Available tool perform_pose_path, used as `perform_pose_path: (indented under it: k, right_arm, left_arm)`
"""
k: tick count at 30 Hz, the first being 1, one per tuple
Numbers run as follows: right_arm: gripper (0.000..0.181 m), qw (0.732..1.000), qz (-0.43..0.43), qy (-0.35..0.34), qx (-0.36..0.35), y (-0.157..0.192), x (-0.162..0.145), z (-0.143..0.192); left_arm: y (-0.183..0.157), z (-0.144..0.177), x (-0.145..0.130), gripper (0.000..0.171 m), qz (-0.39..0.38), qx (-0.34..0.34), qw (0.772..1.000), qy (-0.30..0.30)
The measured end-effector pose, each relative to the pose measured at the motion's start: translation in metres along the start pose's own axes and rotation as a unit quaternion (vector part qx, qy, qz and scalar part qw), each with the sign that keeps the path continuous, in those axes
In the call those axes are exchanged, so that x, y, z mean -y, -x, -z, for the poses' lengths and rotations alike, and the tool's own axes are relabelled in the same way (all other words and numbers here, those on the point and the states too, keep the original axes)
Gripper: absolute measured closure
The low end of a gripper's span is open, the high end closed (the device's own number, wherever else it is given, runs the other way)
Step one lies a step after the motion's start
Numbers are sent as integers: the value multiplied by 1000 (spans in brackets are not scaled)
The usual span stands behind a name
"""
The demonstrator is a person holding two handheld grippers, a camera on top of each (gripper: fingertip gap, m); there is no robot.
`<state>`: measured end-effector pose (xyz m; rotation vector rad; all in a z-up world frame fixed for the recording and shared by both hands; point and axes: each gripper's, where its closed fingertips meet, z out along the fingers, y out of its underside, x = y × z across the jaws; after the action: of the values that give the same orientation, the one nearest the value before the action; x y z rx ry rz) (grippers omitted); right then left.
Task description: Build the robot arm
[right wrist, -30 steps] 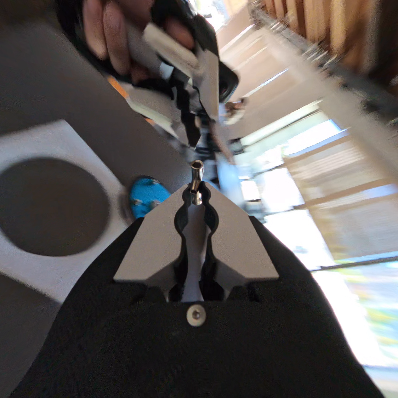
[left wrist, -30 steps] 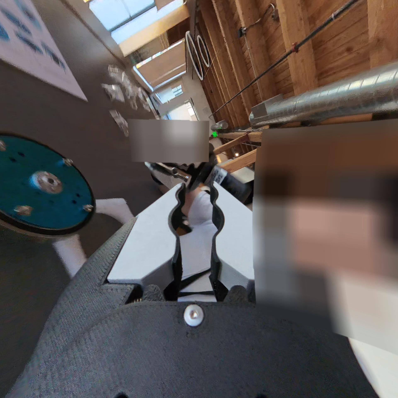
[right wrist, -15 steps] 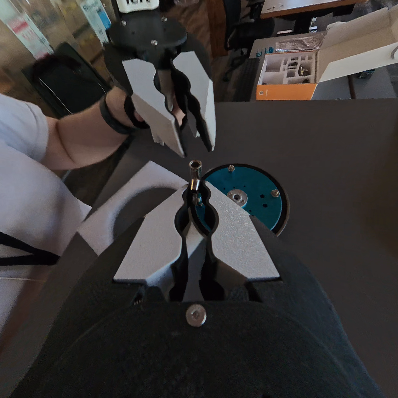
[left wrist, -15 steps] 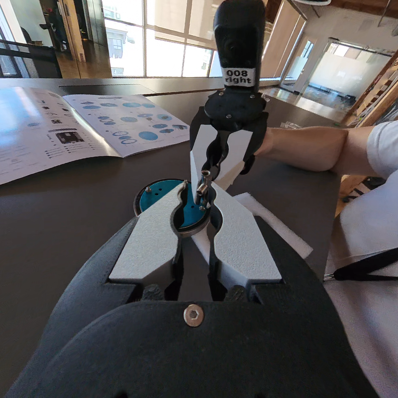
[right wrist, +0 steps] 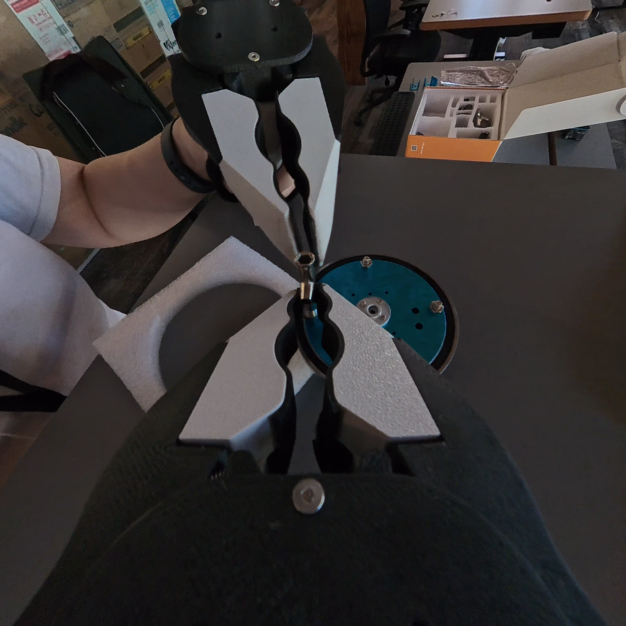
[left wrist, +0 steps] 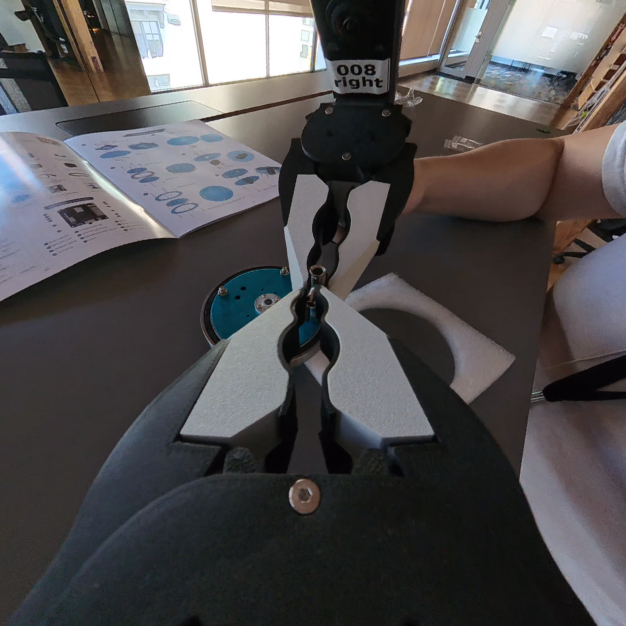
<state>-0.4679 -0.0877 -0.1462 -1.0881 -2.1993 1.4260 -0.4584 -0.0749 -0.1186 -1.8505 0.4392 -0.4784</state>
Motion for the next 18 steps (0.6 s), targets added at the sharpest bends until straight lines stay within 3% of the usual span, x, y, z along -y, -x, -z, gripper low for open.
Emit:
perform_pose_path:
  k: [6,9,12,16,18]
  right_arm:
    - [174,1000,-6,-4,8,0,-1,1]
    - [175,1000,-5,-6,9,0,-1,0]
    - [174,1000,-17,-13,13,-1,-1,0]
    - [174,1000,-17,-11,17,-1,-3,2]
    - [158,1000,-12,2,10,-4,-6,3]
  left_arm:
    - [-2,0,2,171,-5,-7,1000,-3]
    - [-5,-1,-3,146,12,-23,1000,7]
    - [0,-3,-9,164,4,-6,1000,26]
    - [-2,-5,-8,165,-20,1,999,29]
    - [-1,-5,-8,165,-24,4,999,32]
